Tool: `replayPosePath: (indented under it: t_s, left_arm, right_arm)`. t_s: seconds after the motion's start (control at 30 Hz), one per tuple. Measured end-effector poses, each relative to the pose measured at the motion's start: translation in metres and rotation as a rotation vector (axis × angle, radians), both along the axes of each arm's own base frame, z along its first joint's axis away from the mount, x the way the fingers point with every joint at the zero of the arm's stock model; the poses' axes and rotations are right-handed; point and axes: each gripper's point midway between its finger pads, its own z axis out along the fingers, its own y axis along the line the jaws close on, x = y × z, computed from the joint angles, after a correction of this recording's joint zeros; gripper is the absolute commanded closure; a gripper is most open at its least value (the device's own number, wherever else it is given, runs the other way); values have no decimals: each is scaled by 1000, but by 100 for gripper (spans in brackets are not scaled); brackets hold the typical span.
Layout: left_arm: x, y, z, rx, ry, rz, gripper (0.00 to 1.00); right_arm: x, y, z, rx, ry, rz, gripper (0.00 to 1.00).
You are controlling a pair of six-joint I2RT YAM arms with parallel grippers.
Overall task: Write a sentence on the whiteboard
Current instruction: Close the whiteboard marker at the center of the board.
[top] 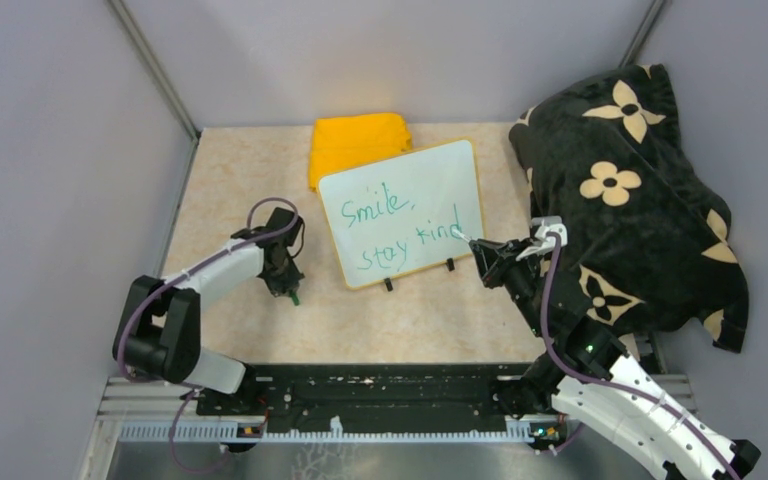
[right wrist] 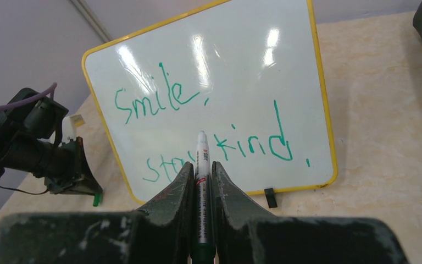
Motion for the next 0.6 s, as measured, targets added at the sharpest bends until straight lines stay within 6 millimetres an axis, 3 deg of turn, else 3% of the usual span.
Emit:
replayPosePath:
  t_s: [0.13,0.23,0.43,0.6]
  left_arm:
    - [-5,5,16,-18,-20,12,100]
    - [-3,10,43,-39,-93,15,100]
    - [14,6,127,-127,-386,-35,100]
    - [19,2,199,-195,-657,-84,100]
  right_arm:
    - [0,0,-1,-2,2,0,100]
    - [0,0,-1,-8,6,0,100]
    - [4,7,14,-14,1,15,100]
    - [15,27,45,7,-32,58,100]
